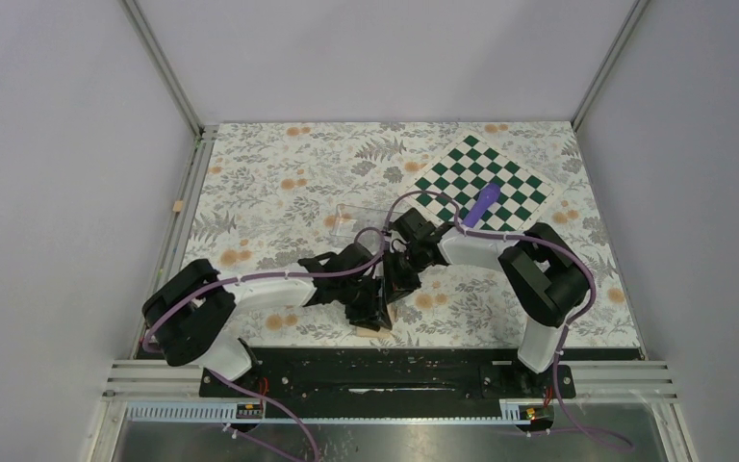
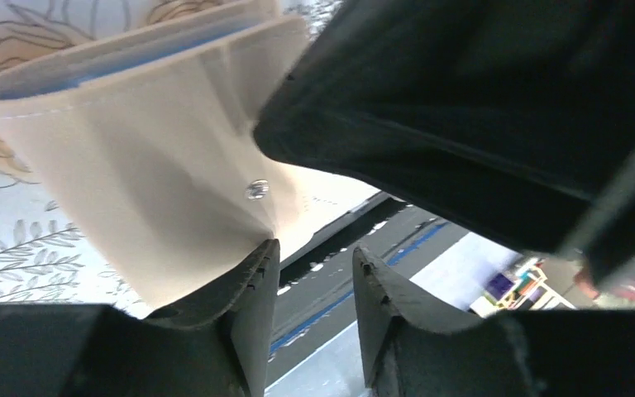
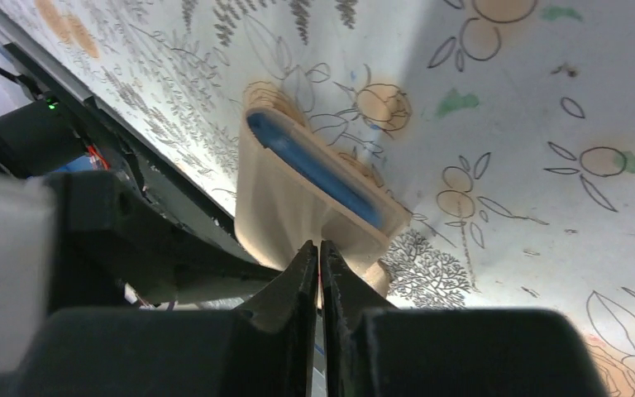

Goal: Put the credit cards into the card holder
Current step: Close the card holder at the center of the board.

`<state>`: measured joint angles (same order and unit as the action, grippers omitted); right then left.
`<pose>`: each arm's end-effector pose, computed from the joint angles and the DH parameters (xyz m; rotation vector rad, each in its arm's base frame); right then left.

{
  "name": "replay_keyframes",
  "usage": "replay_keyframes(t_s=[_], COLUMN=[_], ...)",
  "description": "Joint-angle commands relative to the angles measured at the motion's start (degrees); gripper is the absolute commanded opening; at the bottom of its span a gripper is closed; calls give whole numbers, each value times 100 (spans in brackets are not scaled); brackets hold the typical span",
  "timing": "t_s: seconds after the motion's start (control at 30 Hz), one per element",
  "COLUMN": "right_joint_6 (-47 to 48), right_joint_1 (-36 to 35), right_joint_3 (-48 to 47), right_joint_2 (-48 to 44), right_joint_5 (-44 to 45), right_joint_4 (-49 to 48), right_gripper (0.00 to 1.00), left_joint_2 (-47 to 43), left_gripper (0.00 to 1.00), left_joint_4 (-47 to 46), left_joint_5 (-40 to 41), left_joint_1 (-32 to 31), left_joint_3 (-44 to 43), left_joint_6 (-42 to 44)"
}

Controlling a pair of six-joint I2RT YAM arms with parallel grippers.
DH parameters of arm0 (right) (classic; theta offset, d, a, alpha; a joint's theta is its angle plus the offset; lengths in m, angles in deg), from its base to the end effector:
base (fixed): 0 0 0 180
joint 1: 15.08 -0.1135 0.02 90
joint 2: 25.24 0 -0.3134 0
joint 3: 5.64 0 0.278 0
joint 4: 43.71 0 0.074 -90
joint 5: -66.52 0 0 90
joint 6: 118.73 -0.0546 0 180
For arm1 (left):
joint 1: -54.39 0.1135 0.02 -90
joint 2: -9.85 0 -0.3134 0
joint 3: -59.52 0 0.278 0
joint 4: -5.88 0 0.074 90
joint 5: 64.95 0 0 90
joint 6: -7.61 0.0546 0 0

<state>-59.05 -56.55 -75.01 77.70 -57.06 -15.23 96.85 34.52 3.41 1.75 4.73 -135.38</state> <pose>0.2631 0.2728 0.1597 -0.4945 2.8422 1.1229 0.1658 -0.2503 0.1693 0.1389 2.9781 -0.9608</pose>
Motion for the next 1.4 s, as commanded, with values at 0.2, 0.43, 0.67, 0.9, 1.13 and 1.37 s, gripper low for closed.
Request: replay_keyframes(t_s=[0.2, 0.43, 0.67, 0.9, 1.13, 1.37], right_joint_6=[-4, -14, -7, 10, 3, 9], right_joint_1=[-16, -17, -17, -18, -19, -17], right_joint_3=[37, 17, 26, 39, 30, 48], right_joint_2=[119, 147, 187, 186, 175, 183], right_joint_5=[341, 305, 271, 247, 246, 231], right_joint_4=[71, 49, 51, 40, 38, 37], right_gripper=[8, 8, 8, 8, 8, 9], left_joint_2=[-363, -38, 304, 276, 244, 311], left_gripper=[46, 40, 23, 6, 30, 35], left_joint_4=[-1166, -453, -335, 199, 614, 729], left_joint_5=[171, 704, 790, 1123, 1398, 1487], left_joint_1=[12, -30, -92, -132, -160, -169], left_joint_3=[-146, -573, -825, -999, -1114, -1172], left_joint_6=[-472, -268, -268, -138, -109, -132])
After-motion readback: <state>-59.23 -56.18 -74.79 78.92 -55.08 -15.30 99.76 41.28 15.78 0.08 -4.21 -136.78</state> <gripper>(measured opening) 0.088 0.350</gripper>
